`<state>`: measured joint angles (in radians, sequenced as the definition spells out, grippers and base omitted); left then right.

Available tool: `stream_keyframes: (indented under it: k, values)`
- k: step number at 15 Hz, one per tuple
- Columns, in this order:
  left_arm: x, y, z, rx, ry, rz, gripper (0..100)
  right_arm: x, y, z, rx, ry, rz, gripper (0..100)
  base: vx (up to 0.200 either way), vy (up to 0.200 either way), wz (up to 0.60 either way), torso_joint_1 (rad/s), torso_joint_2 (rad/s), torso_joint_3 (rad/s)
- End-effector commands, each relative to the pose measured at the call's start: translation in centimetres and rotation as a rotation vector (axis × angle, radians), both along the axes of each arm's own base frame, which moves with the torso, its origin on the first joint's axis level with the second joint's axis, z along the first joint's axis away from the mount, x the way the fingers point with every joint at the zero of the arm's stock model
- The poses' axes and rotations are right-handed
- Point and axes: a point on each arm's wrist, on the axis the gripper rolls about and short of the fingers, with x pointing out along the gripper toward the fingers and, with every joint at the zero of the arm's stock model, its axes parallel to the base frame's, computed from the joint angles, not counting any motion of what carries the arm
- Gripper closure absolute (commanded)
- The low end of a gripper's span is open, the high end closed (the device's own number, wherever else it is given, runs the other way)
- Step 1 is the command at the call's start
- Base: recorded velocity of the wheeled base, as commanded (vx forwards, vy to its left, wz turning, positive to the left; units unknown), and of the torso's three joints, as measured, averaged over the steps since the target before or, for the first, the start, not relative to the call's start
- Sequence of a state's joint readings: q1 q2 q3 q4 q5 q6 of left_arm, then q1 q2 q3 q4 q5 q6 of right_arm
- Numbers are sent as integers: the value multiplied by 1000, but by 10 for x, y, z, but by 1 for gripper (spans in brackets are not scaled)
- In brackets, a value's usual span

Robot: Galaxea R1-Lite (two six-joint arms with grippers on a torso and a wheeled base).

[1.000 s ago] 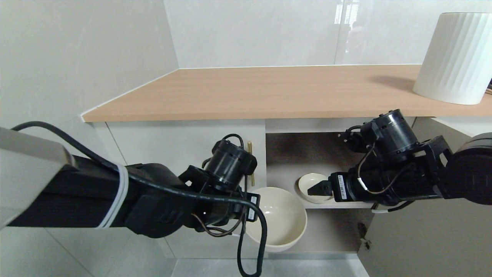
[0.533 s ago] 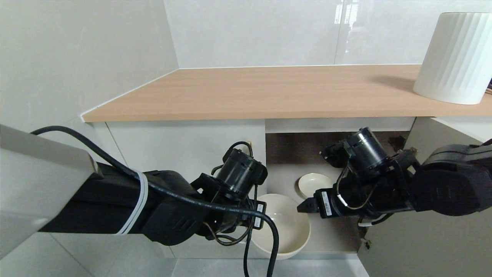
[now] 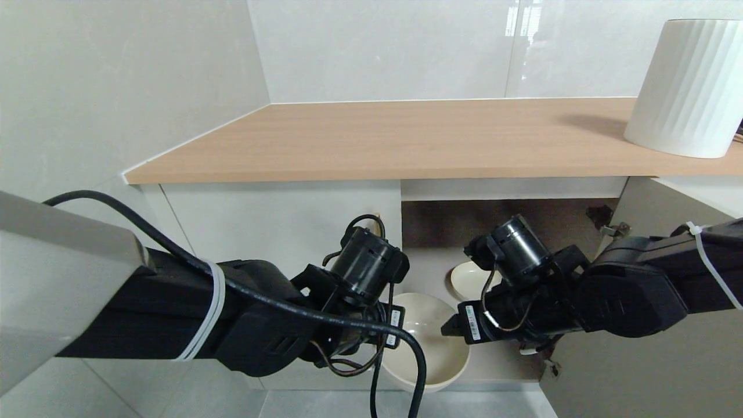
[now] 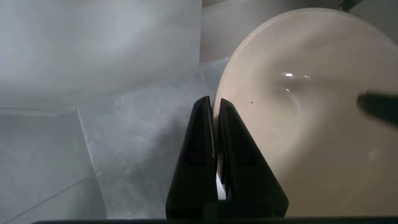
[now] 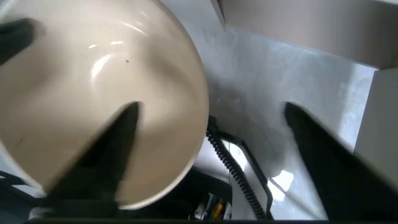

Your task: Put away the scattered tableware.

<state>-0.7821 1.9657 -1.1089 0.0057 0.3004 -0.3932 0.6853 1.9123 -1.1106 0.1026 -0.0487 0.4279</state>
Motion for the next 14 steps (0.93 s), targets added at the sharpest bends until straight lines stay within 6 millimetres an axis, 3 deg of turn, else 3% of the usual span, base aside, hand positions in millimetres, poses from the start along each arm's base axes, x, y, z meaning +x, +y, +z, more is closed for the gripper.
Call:
stream_keyframes:
  k: [1, 13, 14]
  values:
    - [0, 0, 0, -1, 0, 1, 100, 1, 2, -5, -8, 12, 4, 100, 0, 0, 0, 0, 0, 0]
    - [0, 0, -2, 4, 2, 6, 100, 1, 2, -5, -16, 8, 0, 100, 0, 0, 0, 0, 0, 0]
    - [1, -1, -1, -6, 1, 10, 0, 1, 2, -6, -19, 10, -1, 100, 0, 0, 0, 0, 0, 0]
